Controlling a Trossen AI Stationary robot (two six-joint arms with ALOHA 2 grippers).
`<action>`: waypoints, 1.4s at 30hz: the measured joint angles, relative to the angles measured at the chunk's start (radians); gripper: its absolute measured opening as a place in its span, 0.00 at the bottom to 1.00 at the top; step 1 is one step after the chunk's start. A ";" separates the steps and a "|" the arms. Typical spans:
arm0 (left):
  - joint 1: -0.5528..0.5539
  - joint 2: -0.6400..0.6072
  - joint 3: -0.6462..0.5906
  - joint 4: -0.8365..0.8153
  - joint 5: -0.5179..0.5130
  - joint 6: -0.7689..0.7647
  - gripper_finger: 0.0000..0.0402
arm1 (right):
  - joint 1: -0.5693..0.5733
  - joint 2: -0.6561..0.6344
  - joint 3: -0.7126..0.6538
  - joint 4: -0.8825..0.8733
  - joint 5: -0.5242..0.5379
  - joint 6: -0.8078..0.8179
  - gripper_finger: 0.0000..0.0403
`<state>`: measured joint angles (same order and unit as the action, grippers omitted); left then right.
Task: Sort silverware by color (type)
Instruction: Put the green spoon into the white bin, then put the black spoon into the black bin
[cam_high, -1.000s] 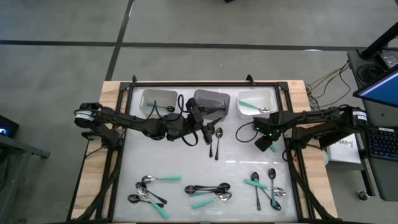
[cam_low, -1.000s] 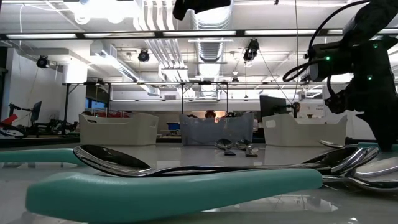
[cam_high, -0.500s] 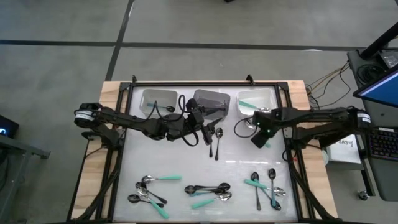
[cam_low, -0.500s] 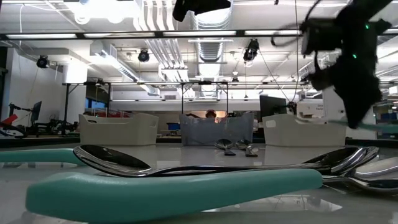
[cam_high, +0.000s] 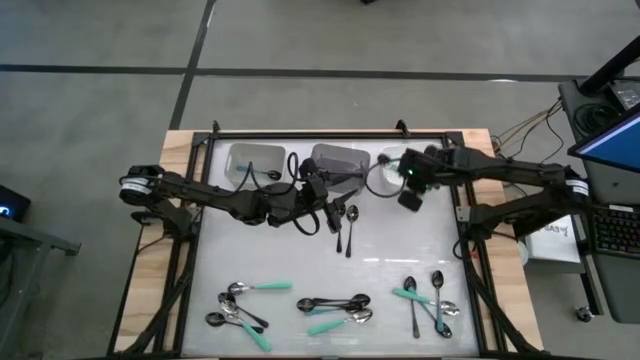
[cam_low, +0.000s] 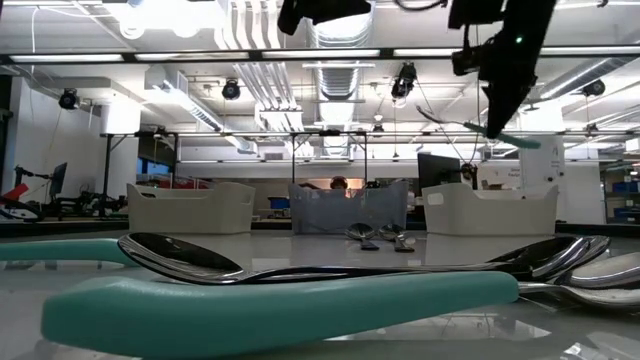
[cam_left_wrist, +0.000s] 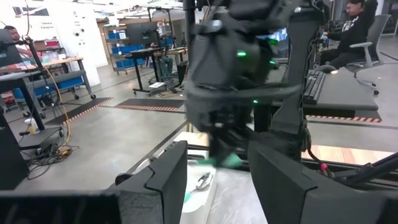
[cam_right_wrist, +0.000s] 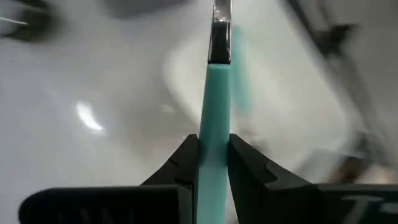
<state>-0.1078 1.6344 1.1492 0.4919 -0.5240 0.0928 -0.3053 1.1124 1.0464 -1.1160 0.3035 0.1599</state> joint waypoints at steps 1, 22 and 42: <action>0.000 0.000 0.000 -0.006 0.000 -0.002 0.38 | -0.024 0.021 0.019 -0.023 0.029 -0.025 0.11; -0.003 0.000 0.000 -0.173 0.000 -0.103 0.38 | -0.415 0.323 0.024 0.038 0.038 -0.224 0.29; 0.001 0.011 0.001 -0.491 -0.001 -0.384 0.38 | -0.192 0.050 -0.035 0.174 -0.279 -0.010 0.35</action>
<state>-0.1071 1.6451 1.1500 0.0006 -0.5250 -0.2916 -0.4975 1.1625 1.0115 -0.9424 0.0249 0.1499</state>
